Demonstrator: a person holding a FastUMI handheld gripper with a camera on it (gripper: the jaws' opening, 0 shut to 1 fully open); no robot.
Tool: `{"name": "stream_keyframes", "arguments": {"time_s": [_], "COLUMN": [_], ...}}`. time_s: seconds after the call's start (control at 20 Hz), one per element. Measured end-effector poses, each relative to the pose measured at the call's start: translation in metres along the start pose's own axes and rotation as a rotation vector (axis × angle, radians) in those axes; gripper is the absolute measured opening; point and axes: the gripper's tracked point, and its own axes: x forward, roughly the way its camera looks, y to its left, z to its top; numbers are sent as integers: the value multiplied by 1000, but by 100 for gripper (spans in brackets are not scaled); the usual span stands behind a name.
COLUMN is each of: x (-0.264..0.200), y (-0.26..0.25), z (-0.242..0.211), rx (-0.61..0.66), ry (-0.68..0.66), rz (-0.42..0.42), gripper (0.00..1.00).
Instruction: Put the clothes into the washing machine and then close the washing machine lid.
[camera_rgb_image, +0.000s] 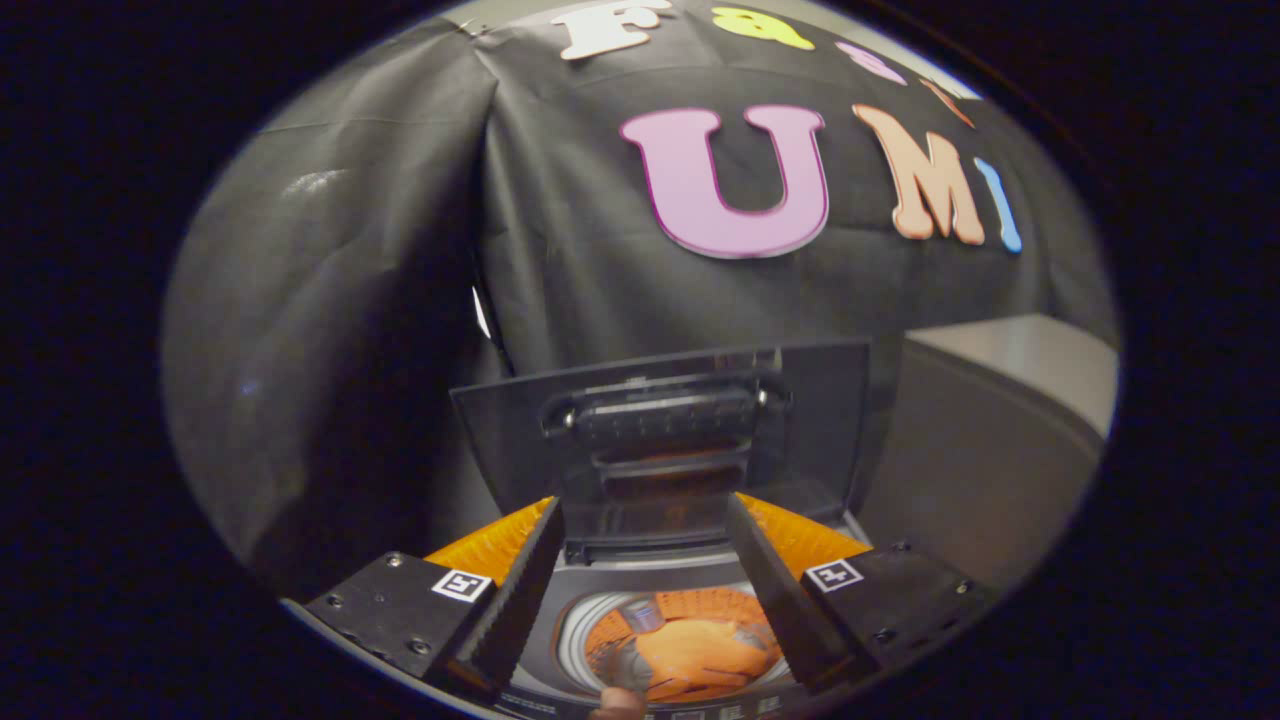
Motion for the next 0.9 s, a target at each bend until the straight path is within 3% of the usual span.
{"name": "stream_keyframes", "arguments": {"time_s": [0.35,0.55,0.9], "x": [18,54,115], "y": [-20,-38,-38], "z": [91,120,114], "rx": [-27,82,81], "ry": [-174,-230,-161], "rz": [-51,-53,-5], "gripper": [98,98,98]}}
